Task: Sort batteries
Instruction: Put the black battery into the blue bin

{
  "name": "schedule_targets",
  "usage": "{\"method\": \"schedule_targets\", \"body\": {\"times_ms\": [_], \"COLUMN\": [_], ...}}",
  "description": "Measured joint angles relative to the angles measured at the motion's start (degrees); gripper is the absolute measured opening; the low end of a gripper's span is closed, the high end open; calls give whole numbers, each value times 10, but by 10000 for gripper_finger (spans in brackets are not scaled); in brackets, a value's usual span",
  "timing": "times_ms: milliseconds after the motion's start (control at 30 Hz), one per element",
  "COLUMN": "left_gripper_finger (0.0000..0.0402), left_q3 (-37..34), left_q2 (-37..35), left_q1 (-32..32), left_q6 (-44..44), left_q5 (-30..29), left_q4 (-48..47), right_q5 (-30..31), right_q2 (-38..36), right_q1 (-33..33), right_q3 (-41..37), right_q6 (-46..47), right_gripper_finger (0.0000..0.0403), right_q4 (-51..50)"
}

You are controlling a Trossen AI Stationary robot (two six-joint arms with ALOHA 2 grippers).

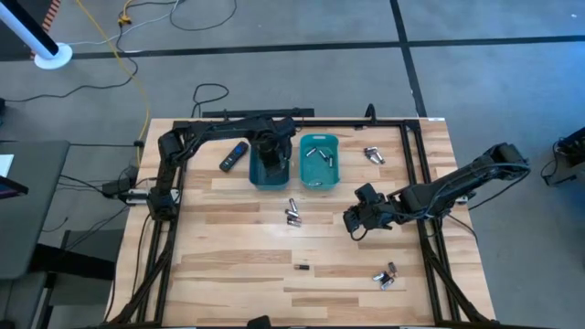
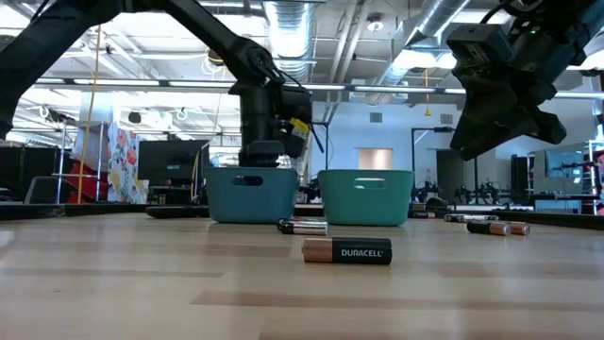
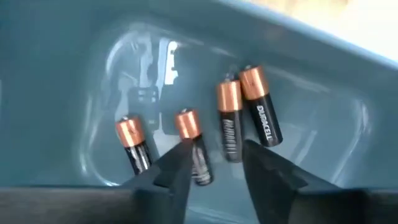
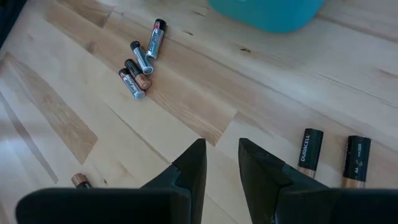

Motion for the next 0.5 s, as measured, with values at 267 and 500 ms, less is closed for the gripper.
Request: {"method": "schedule_targets", "body": {"times_ms": [267,500], "left_gripper_finger": [182,184], "left_q3": [63,158], "left_q2": [0,-26], "left_q1": [12,31], "left_q6": [23,-4], "left_q5": [0,0], "left_q4": [-60,-139], "right_q5": [0,0], "right_q2": [0,-56], "right_q1": [-5,-30], "right_q3": [0,0], "right_q6": [0,39], "right_gripper_finger": [111,111], "right_q4": [-4,-96]}}
